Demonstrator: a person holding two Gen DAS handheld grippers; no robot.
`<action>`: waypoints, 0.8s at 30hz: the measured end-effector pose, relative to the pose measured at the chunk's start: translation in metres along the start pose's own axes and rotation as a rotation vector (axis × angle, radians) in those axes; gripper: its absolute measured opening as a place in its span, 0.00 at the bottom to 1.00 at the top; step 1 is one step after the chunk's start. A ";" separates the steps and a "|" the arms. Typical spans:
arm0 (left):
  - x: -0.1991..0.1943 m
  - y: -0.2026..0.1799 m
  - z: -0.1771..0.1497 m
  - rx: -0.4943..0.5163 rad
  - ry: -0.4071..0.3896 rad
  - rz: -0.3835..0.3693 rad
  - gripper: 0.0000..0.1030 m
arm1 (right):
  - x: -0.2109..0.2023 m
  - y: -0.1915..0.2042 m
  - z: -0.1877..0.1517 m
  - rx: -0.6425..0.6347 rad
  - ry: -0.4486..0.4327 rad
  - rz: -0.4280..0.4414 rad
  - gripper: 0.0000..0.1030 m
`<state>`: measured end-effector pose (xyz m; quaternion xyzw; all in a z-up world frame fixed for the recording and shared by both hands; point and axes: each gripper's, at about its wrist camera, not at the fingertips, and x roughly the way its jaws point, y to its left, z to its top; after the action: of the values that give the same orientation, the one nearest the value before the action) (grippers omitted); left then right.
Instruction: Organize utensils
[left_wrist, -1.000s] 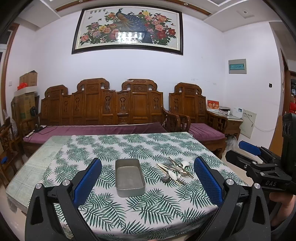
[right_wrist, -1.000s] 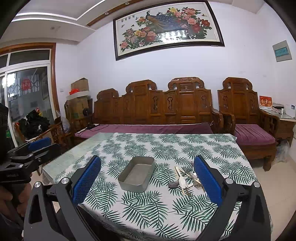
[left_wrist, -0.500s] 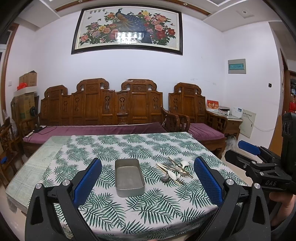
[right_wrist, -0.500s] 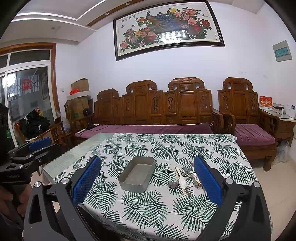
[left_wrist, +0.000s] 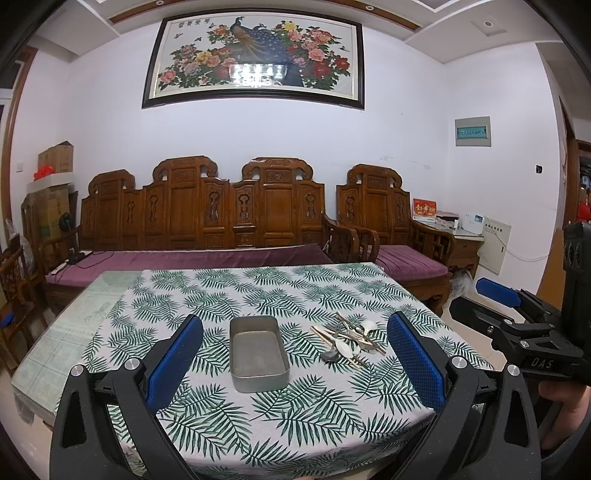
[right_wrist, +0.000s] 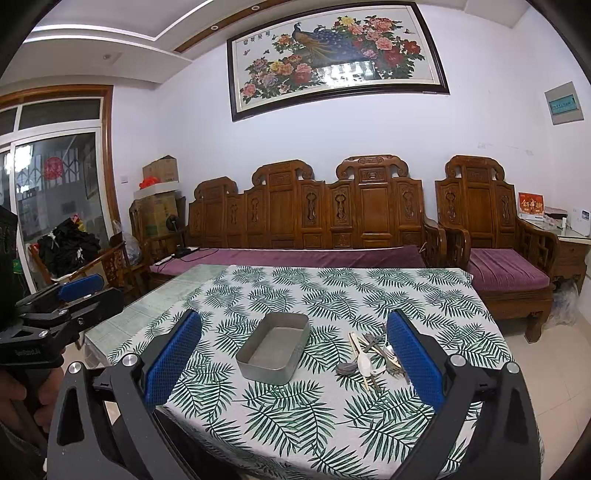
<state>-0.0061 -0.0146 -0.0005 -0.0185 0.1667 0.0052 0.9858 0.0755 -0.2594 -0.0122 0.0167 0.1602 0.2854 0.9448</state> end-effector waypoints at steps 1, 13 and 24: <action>0.001 0.001 0.000 0.000 0.000 0.000 0.94 | 0.000 0.000 0.000 -0.001 0.000 0.000 0.98; 0.003 -0.003 -0.004 0.001 -0.001 0.001 0.94 | -0.001 0.000 0.001 -0.001 -0.001 0.001 0.98; 0.002 -0.008 0.003 0.004 -0.002 -0.003 0.94 | -0.002 0.001 0.002 -0.002 -0.002 0.000 0.98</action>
<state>-0.0035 -0.0222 0.0023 -0.0168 0.1657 0.0036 0.9860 0.0740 -0.2595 -0.0101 0.0162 0.1591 0.2857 0.9449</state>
